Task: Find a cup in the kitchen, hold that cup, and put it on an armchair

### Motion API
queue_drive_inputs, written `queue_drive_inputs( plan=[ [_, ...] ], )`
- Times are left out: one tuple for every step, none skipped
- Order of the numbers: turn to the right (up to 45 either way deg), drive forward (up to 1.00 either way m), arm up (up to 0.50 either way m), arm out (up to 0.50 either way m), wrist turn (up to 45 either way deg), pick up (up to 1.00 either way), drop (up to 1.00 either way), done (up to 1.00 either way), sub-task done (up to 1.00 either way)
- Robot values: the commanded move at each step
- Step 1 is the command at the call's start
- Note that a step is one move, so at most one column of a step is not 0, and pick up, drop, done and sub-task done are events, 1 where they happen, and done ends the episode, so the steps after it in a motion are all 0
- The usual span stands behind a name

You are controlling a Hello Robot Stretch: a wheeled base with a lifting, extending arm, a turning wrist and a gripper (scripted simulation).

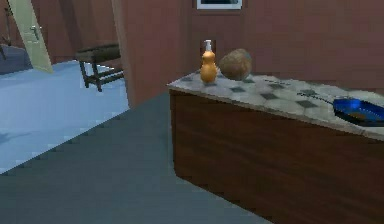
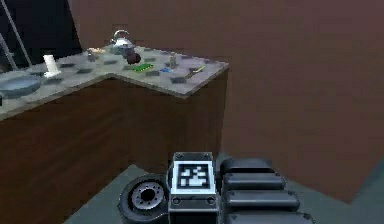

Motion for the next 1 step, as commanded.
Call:
queue_drive_inputs(
  plan=[
    [-39.0, 0.00, 0.00, 0.00, 0.0, 0.00, 0.00, 0.00, 0.00]
  ],
)
